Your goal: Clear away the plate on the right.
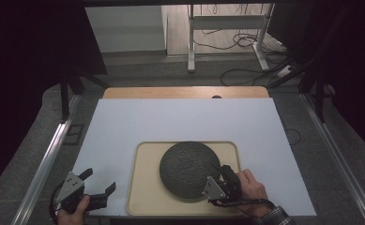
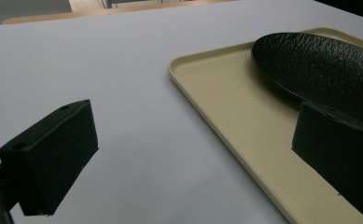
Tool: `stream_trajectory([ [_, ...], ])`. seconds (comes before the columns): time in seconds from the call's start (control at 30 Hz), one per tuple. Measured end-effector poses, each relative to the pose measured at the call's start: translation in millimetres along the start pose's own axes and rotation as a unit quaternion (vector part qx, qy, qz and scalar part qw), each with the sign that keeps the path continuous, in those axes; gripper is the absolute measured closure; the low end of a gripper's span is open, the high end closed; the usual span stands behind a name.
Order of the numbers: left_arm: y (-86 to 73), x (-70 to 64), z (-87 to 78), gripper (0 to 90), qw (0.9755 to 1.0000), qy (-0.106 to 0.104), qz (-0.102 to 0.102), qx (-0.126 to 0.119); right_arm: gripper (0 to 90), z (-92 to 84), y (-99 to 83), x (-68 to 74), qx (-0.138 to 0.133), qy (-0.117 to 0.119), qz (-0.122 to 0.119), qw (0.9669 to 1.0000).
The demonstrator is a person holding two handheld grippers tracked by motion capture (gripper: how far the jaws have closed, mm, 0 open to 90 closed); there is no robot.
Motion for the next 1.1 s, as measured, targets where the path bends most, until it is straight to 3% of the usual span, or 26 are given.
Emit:
stream_trajectory([
  [0.63, -0.1, -0.1, 0.1, 0.0, 1.0000, -0.002, 0.001, 0.001, 40.1, 4.6, -11.9, -11.7, 0.009, 0.019, 0.064, 0.9978],
  [1.1, -0.4, -0.2, -0.1, 0.0, 1.0000, -0.002, 0.001, 0.002, 34.8, 6.6, -23.7, -18.3, 0.008, 0.031, 0.117, 0.9926],
])
Point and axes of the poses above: each handheld gripper's, and its own axes: z roughly forward along the jaws, y roughly out of its top, x roughly to its left, the point moved 2 cm from there along z, roughly forward along the jaws, and after that the axes turned 3 degrees about x, right-handed, at the moved point
